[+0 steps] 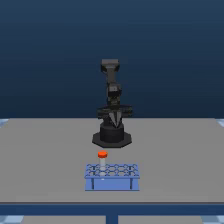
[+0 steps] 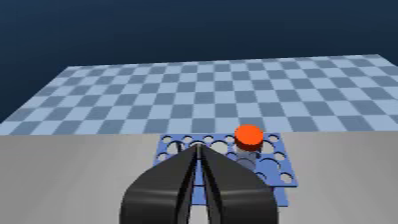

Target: Pick up the centrifuge tube on the rack

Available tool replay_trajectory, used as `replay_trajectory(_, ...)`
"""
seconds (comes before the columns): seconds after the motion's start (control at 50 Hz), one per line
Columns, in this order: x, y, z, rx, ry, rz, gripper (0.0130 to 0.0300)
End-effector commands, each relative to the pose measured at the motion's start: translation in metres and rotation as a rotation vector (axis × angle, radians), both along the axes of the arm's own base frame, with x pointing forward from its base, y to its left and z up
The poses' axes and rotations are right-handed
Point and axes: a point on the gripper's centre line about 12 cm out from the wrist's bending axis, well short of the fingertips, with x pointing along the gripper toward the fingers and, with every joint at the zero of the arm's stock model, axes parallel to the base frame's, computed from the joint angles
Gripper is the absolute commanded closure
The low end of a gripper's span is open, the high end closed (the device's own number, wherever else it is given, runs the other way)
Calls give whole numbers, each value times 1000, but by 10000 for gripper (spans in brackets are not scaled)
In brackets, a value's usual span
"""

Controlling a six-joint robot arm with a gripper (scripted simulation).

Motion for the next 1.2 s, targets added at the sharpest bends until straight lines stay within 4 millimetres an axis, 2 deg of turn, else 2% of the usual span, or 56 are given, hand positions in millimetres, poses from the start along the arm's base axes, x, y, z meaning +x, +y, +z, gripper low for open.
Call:
replay_trajectory(0.02, 0, 0, 0, 0, 0, 0, 130)
replay_trajectory(0.7, 1, 0, 0, -1, 2, 0, 130)
replay_trajectory(1.2, 10, -5, -2, -7, 25, -4, 130)
